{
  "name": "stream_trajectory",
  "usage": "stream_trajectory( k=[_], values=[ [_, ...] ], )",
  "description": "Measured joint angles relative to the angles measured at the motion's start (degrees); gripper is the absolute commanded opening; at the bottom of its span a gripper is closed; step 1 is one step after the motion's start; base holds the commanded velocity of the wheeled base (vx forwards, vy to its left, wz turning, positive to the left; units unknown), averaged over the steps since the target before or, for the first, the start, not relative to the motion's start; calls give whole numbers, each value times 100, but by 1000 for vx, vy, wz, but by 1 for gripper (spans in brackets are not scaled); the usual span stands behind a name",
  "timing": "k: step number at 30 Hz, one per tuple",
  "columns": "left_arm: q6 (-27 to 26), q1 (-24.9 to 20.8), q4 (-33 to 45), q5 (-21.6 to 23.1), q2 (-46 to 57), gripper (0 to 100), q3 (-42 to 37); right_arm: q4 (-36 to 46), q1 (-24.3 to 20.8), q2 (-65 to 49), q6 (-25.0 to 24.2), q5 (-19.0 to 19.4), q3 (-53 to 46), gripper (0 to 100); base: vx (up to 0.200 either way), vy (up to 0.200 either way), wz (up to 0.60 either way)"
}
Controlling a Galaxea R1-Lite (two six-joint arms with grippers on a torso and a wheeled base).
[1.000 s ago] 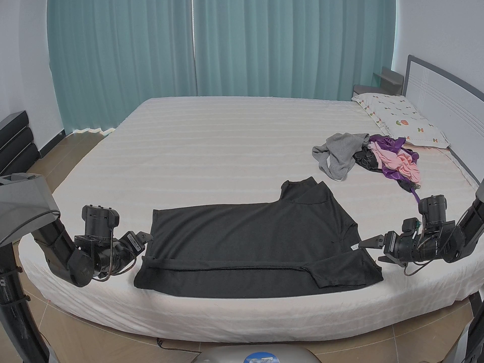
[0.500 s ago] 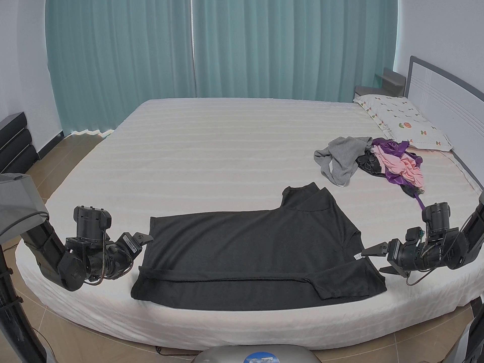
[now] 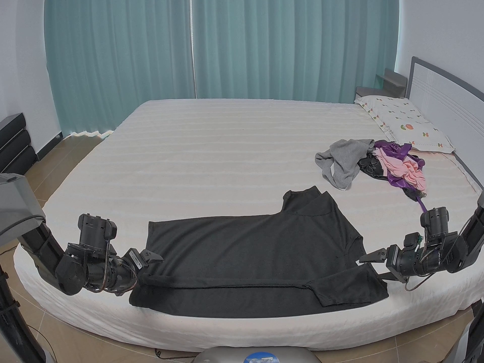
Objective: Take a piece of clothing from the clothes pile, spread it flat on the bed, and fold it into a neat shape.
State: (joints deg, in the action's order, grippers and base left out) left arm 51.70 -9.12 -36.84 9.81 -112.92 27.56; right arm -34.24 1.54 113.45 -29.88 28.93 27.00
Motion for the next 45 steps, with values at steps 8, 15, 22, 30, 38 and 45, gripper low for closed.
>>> stream_trajectory(
  k=[8,15,22,30,38,45],
  values=[
    [-13,-171,285,30,-155,100,315,0,-13,48,10,2,-22,100,0,0,0],
    [-126,-193,338,-38,-610,100,642,0,-28,85,13,2,-13,100,0,0,0],
    [-82,-80,323,-191,-824,100,970,-221,-49,182,24,-27,-11,100,0,0,0],
    [791,279,105,-271,-1025,100,1508,-585,-68,319,10,-52,-118,100,0,0,0],
    [1002,725,-299,-290,-1150,100,1668,-627,-72,345,-17,-57,-138,100,0,0,0],
    [1002,953,-254,-82,-889,100,1526,-627,-124,293,-63,-57,-182,100,0,0,0]
  ],
)
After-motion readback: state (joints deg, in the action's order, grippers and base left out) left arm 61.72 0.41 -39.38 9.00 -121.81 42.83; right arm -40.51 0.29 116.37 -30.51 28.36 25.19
